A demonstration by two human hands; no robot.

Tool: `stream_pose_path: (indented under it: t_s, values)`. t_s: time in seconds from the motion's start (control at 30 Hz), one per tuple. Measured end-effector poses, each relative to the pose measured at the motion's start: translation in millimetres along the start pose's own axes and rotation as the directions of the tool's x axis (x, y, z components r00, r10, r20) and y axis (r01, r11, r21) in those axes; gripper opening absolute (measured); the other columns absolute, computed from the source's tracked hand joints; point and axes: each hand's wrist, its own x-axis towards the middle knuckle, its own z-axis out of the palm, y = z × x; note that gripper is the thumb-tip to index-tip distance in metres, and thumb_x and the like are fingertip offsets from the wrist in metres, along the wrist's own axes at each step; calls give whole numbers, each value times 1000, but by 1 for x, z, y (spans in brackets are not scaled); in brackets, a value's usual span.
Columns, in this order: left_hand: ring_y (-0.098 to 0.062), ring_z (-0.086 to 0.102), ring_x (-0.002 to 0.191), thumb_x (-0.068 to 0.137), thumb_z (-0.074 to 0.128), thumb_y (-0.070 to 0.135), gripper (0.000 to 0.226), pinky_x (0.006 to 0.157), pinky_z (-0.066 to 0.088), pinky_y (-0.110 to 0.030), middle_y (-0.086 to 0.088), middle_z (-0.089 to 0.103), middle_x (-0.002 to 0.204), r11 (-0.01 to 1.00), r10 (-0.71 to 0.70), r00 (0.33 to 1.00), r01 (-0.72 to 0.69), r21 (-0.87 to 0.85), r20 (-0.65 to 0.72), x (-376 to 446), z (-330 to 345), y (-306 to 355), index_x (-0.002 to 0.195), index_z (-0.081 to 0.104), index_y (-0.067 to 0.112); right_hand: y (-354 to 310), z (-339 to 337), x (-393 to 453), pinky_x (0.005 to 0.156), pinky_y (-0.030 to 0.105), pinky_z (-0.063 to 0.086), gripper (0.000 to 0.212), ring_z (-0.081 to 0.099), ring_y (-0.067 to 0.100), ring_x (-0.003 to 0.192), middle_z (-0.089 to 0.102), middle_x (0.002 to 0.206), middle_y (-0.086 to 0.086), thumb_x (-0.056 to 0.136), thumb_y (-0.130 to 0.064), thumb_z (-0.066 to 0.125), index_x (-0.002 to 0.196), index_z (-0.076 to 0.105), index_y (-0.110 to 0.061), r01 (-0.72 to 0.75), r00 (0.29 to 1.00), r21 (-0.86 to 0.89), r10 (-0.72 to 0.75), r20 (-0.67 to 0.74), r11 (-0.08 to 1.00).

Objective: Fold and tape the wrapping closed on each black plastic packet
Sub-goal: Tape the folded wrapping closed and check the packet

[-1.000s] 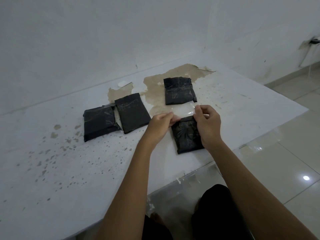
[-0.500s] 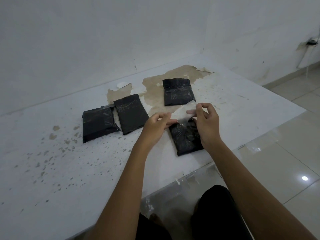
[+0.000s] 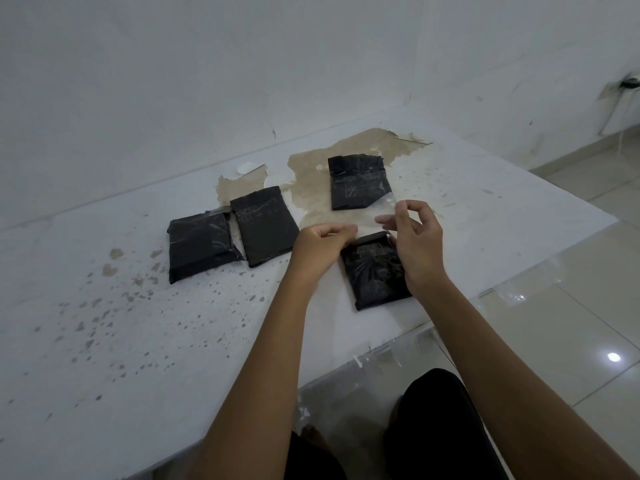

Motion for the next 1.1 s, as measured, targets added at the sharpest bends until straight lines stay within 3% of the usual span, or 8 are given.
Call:
stream_pose_path:
  t_s: [0.17, 0.3, 0.43, 0.5, 0.6, 0.83, 0.97, 1.1]
  values:
    - [-7, 73, 103, 93, 73, 29, 16, 102, 50, -24, 6, 80, 98, 996, -57, 996, 61, -65, 67, -3, -5, 1, 97, 81, 16, 3, -3, 3, 94, 42, 55, 17, 74, 13, 80, 77, 84, 0, 105, -37, 48, 102, 54, -22, 0, 1000, -80, 2, 21, 997]
    - [-8, 73, 103, 98, 65, 30, 20, 100, 49, -24, 6, 80, 97, 995, -65, 996, 69, -68, 61, -3, -6, 2, 95, 78, 16, 4, -4, 2, 77, 22, 51, 19, 74, 8, 76, 74, 84, 0, 106, -35, 46, 105, 54, -18, 42, 999, -177, -40, 14, 983]
    - [-8, 74, 99, 100, 61, 25, 19, 79, 45, -12, 1, 81, 95, 993, -68, 997, 70, -100, 22, -6, -4, 5, 92, 73, 13, 11, -4, 1, 72, 10, 44, 17, 69, 0, 78, 73, 81, -2, 105, -34, 47, 101, 56, -21, 84, 996, -303, -91, -9, 949]
    - [-7, 75, 97, 99, 61, 25, 19, 83, 49, -14, 2, 81, 93, 995, -42, 999, 43, -95, 9, -7, -4, 3, 92, 74, 13, 12, -4, 0, 65, 3, 39, 19, 63, -9, 74, 70, 77, -6, 105, -31, 48, 98, 57, -16, 101, 994, -362, -113, -11, 927]
    - [-5, 75, 94, 97, 63, 26, 21, 92, 51, -23, 6, 80, 89, 999, 37, 999, -38, -13, -36, -7, -6, -4, 83, 76, 18, 13, -5, 1, 62, 2, 39, 21, 54, -19, 67, 60, 75, -12, 106, -25, 48, 95, 56, -9, 106, 993, -402, -120, -9, 909]
    - [0, 69, 75, 97, 64, 31, 23, 64, 46, -19, 10, 79, 89, 993, 116, 987, -112, 46, -109, -10, -10, -9, 78, 77, 26, 17, -4, 1, 62, 3, 39, 23, 55, -13, 67, 60, 75, -11, 105, -25, 49, 94, 60, -7, 135, 990, -430, -141, 18, 893]
    - [17, 58, 64, 97, 62, 29, 24, 76, 41, -21, 12, 80, 92, 997, 69, 994, -66, 35, -90, -5, -13, 8, 88, 81, 19, 17, -3, 1, 64, 4, 40, 23, 57, -1, 70, 70, 85, 0, 105, -28, 49, 93, 59, -11, 117, 993, -419, -118, 25, 900]
    - [-4, 39, 58, 94, 58, 31, 24, 58, 31, -23, 14, 80, 93, 995, -72, 997, 71, 65, 25, -1, -10, 29, 101, 74, 15, 17, -4, 2, 63, 4, 39, 22, 55, -9, 66, 70, 81, -3, 105, -28, 48, 92, 57, -12, 95, 995, -408, -103, 2, 908]
